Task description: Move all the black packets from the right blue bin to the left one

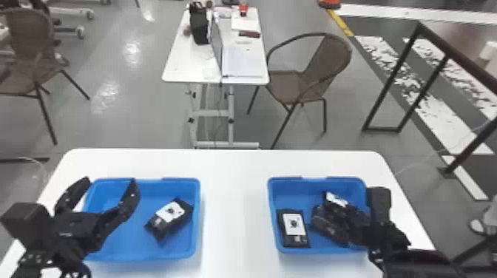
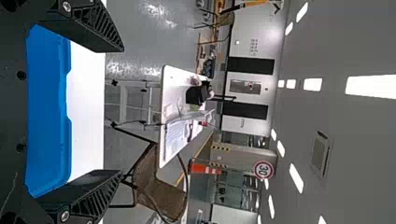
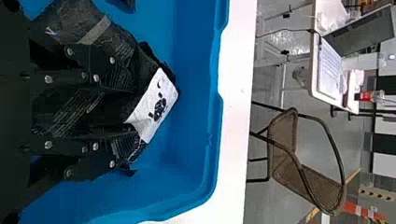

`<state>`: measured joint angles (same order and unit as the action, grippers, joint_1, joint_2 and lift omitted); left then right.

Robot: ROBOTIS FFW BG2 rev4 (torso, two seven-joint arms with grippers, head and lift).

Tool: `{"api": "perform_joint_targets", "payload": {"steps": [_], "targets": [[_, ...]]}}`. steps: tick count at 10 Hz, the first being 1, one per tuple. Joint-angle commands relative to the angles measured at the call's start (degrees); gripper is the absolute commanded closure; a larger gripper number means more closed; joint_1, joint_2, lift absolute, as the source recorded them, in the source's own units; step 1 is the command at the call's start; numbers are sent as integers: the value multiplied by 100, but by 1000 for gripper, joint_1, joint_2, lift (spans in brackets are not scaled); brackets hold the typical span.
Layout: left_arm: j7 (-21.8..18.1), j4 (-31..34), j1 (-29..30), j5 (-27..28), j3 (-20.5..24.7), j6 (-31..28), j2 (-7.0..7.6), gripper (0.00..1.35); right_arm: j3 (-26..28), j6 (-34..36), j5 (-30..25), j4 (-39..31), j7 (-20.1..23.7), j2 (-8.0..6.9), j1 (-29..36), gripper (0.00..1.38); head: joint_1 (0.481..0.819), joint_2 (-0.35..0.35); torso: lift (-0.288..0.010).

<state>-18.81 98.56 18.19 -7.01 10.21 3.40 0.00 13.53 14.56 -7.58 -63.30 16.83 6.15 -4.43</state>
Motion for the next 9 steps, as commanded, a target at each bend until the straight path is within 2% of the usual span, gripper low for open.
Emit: {"api": "perform_joint_targets", "payload": {"steps": [1,5,9], "targets": [[0,-12,0,-2,-1,3,-15,98,0,-23,37,-139,-39,-8,126,1098,695,-101,0],[0,-39,0,-2,-10,38,-15,98,9,-155,64,-350,-189,-8,293,1118,695,-108,0],[0,-47,-9,7,16,135,-15,98,0,-454,266,-1633,-303,-105,944,1118,695,-108,0]]}}
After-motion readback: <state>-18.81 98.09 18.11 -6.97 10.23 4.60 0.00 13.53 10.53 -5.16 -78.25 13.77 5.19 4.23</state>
